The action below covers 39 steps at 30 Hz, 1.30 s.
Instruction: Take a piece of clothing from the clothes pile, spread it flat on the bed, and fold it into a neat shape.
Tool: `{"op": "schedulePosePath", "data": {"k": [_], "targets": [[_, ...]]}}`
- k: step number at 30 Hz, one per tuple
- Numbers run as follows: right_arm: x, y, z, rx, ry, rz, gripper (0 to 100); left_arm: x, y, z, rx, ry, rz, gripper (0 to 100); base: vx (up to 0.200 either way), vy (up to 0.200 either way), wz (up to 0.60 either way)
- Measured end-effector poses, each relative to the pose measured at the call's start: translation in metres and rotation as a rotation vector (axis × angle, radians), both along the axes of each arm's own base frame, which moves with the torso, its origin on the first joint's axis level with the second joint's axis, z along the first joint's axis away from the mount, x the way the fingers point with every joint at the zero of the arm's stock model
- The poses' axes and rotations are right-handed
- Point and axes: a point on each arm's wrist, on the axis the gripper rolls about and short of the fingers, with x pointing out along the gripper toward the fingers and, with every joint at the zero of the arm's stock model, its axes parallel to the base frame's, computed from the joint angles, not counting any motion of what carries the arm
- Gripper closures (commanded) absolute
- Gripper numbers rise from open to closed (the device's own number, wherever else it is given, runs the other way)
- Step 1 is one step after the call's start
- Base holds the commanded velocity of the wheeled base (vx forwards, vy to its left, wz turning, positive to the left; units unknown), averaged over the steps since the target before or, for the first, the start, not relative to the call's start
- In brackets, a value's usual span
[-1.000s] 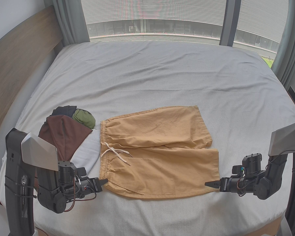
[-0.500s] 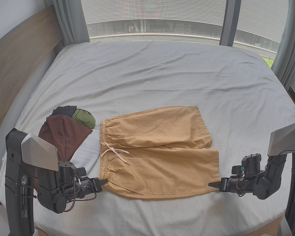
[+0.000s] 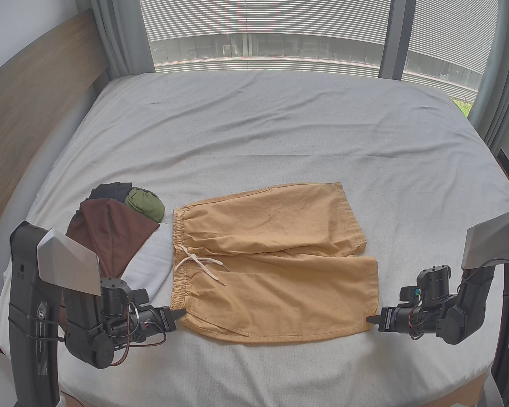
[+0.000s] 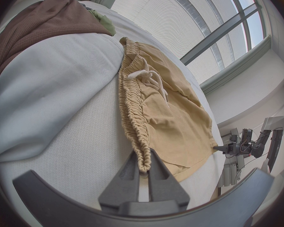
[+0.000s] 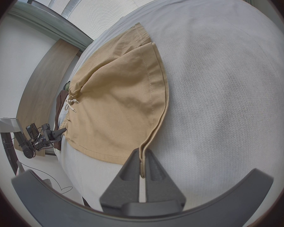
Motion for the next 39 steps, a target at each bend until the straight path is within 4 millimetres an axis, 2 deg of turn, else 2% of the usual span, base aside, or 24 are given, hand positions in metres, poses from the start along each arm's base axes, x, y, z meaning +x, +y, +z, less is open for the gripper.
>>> {"op": "schedulePosePath", "data": {"k": [4, 10, 16, 24, 30, 39], "targets": [[-0.006, -0.001, 0.001, -0.009, 0.043, 0.003, 100, -0.002, 0.001, 0.002, -0.002, 0.002, 0.001, 100, 0.0, 0.0, 0.0], [-0.019, 0.0, 0.012, -0.028, 0.142, 0.018, 100, -0.01, 0.004, 0.008, -0.007, 0.018, -0.008, 100, 0.0, 0.0, 0.0], [-0.021, 0.002, 0.03, -0.031, 0.109, 0.039, 100, -0.031, 0.008, 0.016, -0.017, 0.073, -0.047, 100, 0.0, 0.0, 0.0], [-0.029, 0.0, 0.034, -0.046, 0.09, 0.096, 100, -0.051, 0.015, 0.021, 0.017, 0.097, -0.083, 100, 0.0, 0.0, 0.0], [-0.032, -0.001, 0.035, -0.054, 0.083, 0.112, 100, -0.055, 0.018, 0.023, 0.015, 0.101, -0.093, 100, 0.0, 0.0, 0.0], [-0.029, -0.001, 0.046, -0.03, 0.033, 0.118, 100, -0.047, 0.017, 0.031, -0.006, 0.048, -0.097, 100, 0.0, 0.0, 0.0]]}}
